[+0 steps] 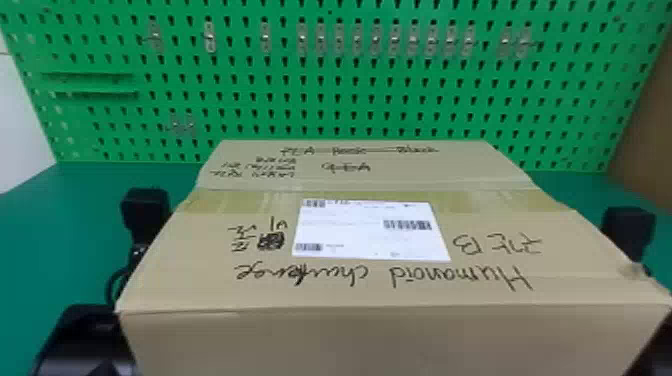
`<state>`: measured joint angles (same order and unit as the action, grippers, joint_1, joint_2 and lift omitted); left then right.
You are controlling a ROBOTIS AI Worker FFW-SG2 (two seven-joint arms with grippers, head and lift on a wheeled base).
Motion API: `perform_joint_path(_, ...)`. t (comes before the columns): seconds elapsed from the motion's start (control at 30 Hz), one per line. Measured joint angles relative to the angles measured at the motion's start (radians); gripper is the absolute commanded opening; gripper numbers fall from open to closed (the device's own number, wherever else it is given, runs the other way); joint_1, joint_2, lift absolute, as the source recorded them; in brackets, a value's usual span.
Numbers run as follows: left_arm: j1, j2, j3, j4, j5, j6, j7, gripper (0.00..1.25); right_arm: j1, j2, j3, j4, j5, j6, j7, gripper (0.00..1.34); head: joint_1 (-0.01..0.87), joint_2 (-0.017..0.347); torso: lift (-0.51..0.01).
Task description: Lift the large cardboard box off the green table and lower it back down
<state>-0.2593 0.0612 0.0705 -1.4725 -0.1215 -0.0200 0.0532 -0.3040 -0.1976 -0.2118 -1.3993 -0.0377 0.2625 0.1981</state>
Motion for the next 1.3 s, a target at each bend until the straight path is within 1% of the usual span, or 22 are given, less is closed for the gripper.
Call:
perform_joint_path(0.33,0.001,0.013,0.002,-0.001,-0.006,0.001,-0.008,0.76,0.011,-0.015,-0.038,-0.014,0.015,0.006,0.001,0.85,0.508,0.051,-0.211)
perform_joint_path(0.57,0.000,0.024,0.015,-0.002,-0.008,0.002,-0.012,0.76,0.011,-0.033,-0.067,-0.015,0.027,0.013,0.001,0.85,0.508,0.051,-0.211)
perform_joint_path(0.83,0.000,0.025,0.042,-0.003,-0.019,0.005,-0.021,0.76,0.015,-0.031,-0.104,-0.014,0.036,0.018,0.001,0.85,0.508,0.051,-0.211)
perform_joint_path(1.3,0.008,0.027,0.067,-0.017,-0.029,0.006,-0.025,0.76,0.018,-0.034,-0.128,-0.014,0.047,0.021,0.001,0.85,0.508,0.051,-0.211)
